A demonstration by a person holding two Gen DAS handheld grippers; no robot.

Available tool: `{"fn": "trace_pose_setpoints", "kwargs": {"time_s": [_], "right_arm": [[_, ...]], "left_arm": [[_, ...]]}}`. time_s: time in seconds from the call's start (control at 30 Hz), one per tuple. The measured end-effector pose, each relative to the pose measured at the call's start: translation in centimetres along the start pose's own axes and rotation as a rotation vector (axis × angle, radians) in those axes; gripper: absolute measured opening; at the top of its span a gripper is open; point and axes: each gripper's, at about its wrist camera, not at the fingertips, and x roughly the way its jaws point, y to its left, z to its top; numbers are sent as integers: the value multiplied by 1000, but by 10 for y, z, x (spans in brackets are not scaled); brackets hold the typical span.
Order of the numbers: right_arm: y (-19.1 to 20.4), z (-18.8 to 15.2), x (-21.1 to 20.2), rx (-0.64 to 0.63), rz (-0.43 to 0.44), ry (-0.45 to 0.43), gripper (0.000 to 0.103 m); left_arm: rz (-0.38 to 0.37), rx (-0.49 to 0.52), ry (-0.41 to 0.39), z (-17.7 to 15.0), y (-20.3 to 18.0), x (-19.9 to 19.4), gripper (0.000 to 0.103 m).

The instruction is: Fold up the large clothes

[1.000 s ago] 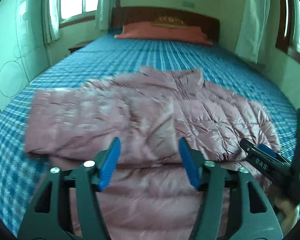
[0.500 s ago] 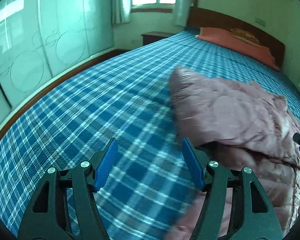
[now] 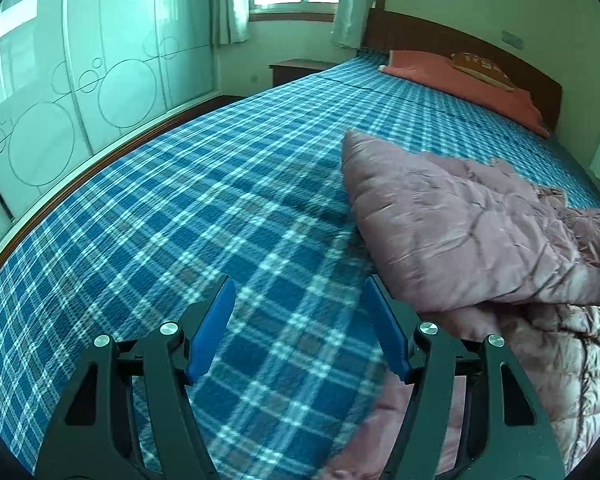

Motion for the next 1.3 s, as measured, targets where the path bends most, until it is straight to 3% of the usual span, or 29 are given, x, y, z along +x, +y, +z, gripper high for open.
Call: {"fn": "trace_pose_setpoints", "kwargs": {"time_s": [0.33,0.43,0.5,0.57,0.67,0.73,0.87,1.0,1.1,1.3], "right_arm": [[-118,0,-7,84,-183,22,8],[-146,-10,-1,131,-189,64,8],[-157,-13,4,166,-166,95,14],[-162,-12,2,185,-162,97,30],[-160,-5,-20,207,-192,16,46],[-151,7,-27,186,-214,-32,46],[-138,27,-4,125,-184,-26,46],[-131,31,41,64,-205,43,46],[-136,21,65,67,-203,101,46],[-126,10,28,46,-227,55,46]], "left_arm": [[-65,84,17,3,-58,1,67],[-75,106,30,1,-73,6,67],[-77,122,39,1,-82,11,67],[-78,131,47,2,-87,15,67],[-82,121,57,8,-93,23,67],[-88,90,61,18,-95,29,67],[-93,34,59,38,-102,47,67],[-49,56,75,47,-118,76,67],[-9,96,130,42,-127,105,67],[-51,74,86,42,-118,81,66]]}}
